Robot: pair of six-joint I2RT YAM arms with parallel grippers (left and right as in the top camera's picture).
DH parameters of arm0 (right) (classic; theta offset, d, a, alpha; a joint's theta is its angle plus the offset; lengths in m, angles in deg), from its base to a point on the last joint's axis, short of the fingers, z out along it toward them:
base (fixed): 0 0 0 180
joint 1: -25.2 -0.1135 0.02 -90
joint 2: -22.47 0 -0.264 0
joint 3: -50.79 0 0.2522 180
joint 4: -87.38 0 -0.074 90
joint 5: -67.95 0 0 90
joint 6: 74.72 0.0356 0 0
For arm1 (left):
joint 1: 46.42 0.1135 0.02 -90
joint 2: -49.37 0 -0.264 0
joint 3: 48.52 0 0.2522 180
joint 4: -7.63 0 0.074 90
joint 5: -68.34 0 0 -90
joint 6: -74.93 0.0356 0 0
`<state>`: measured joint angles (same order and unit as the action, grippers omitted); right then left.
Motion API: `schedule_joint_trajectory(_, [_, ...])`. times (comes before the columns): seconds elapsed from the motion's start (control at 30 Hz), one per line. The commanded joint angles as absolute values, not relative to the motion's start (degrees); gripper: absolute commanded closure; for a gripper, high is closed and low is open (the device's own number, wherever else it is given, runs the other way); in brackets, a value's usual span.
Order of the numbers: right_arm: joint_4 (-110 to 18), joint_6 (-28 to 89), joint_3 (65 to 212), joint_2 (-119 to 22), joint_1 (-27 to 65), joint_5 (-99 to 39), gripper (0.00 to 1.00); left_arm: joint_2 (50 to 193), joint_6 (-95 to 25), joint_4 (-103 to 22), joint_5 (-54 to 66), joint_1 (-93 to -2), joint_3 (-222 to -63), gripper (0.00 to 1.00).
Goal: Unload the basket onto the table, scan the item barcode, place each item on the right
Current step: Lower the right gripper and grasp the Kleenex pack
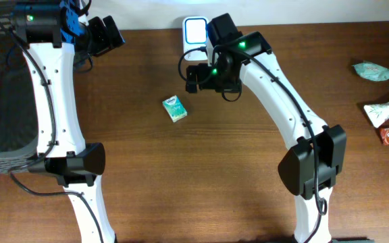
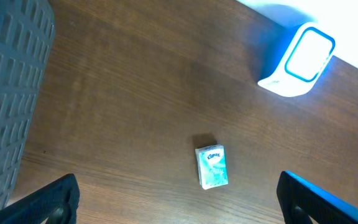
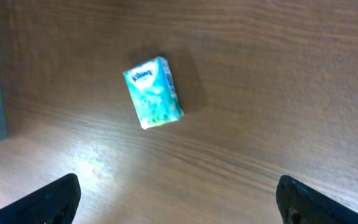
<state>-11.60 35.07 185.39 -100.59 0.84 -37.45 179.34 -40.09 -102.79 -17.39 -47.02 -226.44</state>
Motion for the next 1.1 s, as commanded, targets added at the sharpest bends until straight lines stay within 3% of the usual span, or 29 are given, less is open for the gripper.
schedule_joint_trajectory(0.0, [-14.22,35.77,184.29,-100.92,-0.41,-36.60,0.01,179.02,-39.39,-102.83,-17.19,-46.74,-226.99,0.01])
schedule_joint_trajectory(0.27, [-31.55,35.75,176.56,-102.80,-1.21,-36.60,0.01,179.02,-39.39,-102.85,-17.19,-46.72,-226.99,0.01])
schedule_joint_trajectory(0.53, [-37.24,35.71,170.79,-107.15,-3.33,-41.56,0.06,179.02,-39.39,-102.85,-17.19,-46.74,-226.99,0.01])
schedule_joint_trajectory(0.73, [-38.18,35.75,170.37,-108.48,-5.67,-37.84,0.10,179.02,-39.39,-102.85,-17.19,-46.74,-226.99,0.01])
schedule_joint_trajectory(0.87, [-38.66,35.73,169.47,-110.10,-5.72,-37.78,0.23,179.02,-39.39,-102.85,-17.19,-46.72,-226.99,0.01])
schedule_joint_trajectory(0.97, [-39.01,35.73,168.80,-112.81,-5.61,-36.12,0.38,179.02,-39.39,-102.83,-17.19,-46.72,-226.99,0.01])
schedule_joint_trajectory(1.0, [-38.37,35.73,168.80,-112.83,-5.54,-36.09,0.48,179.02,-39.39,-102.85,-17.17,-46.72,-226.99,0.01])
schedule_joint_trajectory(1.07, [-36.58,35.73,169.17,-112.24,-5.24,-34.70,0.51,179.02,-39.39,-102.85,-17.19,-46.72,-226.99,0.01])
